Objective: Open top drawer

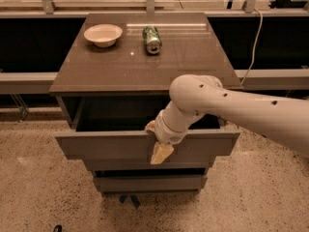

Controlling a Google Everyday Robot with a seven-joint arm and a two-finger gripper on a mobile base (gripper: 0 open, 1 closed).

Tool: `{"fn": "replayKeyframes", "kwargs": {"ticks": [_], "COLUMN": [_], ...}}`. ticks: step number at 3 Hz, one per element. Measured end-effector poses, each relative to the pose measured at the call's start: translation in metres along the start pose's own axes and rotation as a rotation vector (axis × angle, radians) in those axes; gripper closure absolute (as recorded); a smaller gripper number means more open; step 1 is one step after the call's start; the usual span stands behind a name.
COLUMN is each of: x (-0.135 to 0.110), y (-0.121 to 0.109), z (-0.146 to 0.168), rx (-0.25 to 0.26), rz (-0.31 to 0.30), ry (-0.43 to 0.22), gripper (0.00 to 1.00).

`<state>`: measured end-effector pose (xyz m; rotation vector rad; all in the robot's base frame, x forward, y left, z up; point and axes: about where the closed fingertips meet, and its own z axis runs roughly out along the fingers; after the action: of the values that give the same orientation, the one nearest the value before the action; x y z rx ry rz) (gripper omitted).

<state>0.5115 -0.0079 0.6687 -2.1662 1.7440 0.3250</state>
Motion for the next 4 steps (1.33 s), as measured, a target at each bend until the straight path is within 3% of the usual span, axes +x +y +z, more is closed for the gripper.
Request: {"fn": "replayKeyframes", "kwargs": {"ticks": [1,3,4], "x": [0.005,0.004,-0.002], "y": [0.001,0.000,0.013], "z": [0.009,0.005,-0.001], "rx": [-0.033,-0.034,-0.056], "rz": [0.003,0.003,-0.015], "ry": [0.015,0.014,-0.004], "gripper": [0.46,0.44,0.45]}}
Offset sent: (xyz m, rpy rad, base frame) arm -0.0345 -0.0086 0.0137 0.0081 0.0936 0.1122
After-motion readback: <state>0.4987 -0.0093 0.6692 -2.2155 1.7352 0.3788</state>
